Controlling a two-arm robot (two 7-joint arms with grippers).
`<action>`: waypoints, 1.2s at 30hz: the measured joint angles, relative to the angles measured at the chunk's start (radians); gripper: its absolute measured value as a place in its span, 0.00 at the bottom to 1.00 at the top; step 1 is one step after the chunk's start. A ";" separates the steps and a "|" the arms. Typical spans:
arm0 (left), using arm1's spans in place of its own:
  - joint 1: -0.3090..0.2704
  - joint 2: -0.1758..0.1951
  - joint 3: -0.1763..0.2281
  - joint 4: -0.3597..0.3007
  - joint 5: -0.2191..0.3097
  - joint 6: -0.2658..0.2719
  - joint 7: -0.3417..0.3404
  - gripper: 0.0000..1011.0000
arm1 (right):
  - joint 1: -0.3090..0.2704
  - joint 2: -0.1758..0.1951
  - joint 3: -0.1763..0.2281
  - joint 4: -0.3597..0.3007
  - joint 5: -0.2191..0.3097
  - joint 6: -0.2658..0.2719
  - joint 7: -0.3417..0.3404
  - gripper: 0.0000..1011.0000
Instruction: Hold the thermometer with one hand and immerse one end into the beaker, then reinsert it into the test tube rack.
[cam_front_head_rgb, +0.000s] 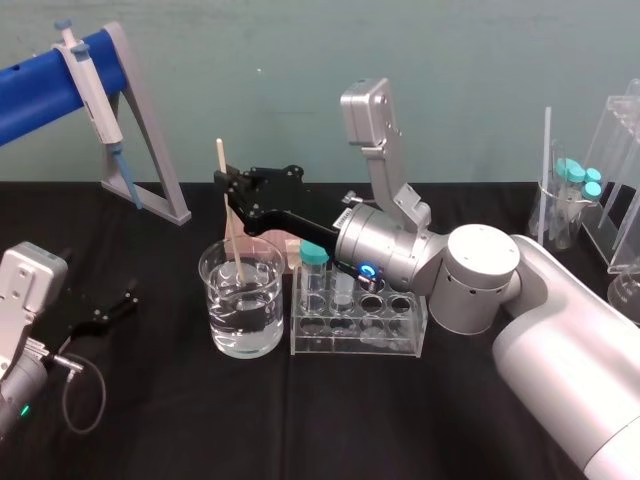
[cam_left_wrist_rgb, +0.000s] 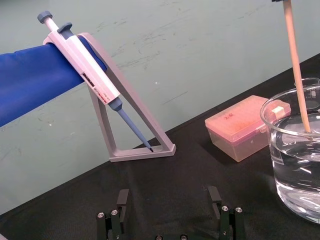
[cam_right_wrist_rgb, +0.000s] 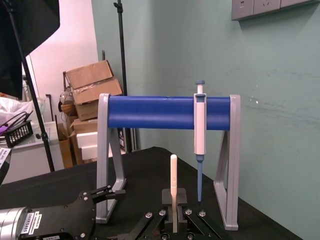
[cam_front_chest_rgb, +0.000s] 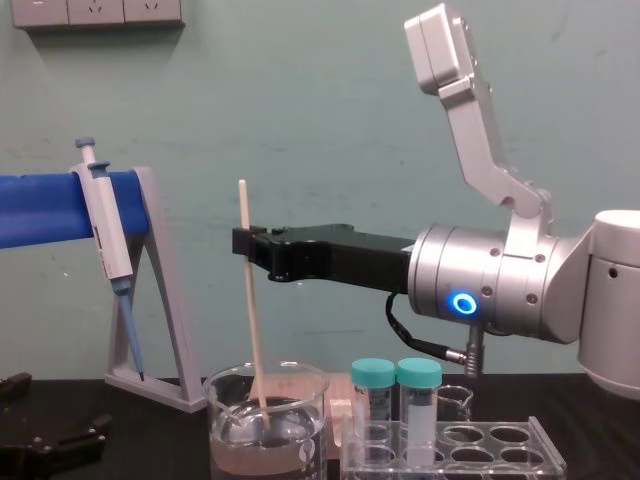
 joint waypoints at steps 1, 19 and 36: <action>0.000 0.000 0.000 0.000 0.000 0.000 0.000 0.99 | 0.000 -0.001 0.000 0.001 -0.001 0.000 0.000 0.05; 0.000 0.000 0.000 0.000 0.000 0.000 0.000 0.99 | -0.005 -0.009 0.008 0.017 -0.018 -0.007 0.003 0.05; 0.000 0.000 0.000 0.000 0.000 0.000 0.000 0.99 | -0.006 -0.008 0.008 0.017 -0.019 -0.007 0.004 0.05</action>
